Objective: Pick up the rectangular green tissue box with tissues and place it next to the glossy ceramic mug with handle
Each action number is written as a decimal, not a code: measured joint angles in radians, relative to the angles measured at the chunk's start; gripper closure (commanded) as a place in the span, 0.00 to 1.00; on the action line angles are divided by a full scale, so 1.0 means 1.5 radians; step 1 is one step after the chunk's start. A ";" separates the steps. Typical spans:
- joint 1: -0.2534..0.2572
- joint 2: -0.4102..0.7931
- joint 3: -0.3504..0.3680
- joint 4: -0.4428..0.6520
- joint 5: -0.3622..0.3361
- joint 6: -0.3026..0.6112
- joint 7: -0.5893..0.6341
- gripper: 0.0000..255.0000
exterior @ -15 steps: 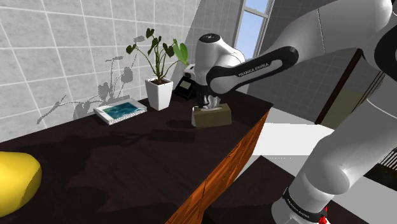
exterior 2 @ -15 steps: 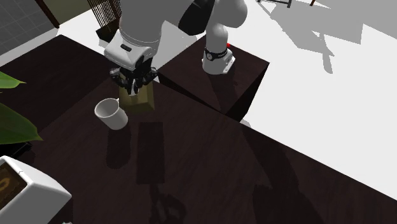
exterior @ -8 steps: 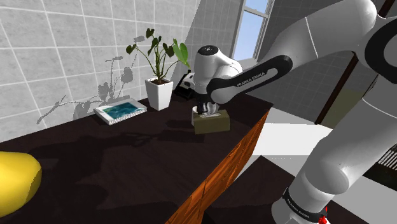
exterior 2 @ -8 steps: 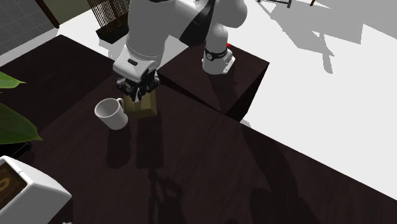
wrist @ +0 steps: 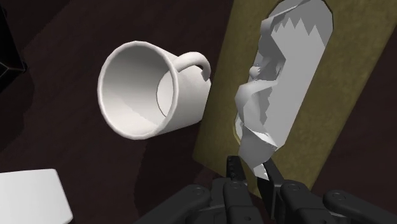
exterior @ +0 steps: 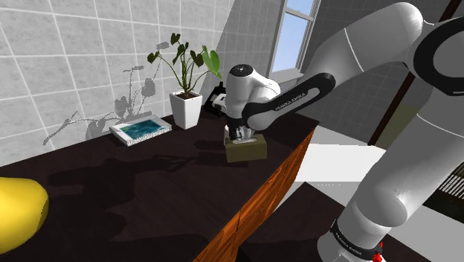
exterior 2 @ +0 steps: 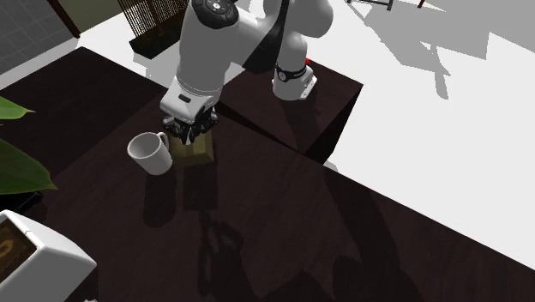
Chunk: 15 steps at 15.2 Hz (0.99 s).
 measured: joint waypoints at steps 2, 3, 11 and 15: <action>0.000 0.001 0.000 0.000 -0.001 0.001 0.001 1.00; 0.000 0.001 0.000 0.000 -0.001 0.001 0.001 1.00; 0.000 0.001 0.000 0.000 -0.001 0.001 0.001 0.00; 0.015 -0.046 0.008 0.013 0.041 -0.055 -0.026 0.00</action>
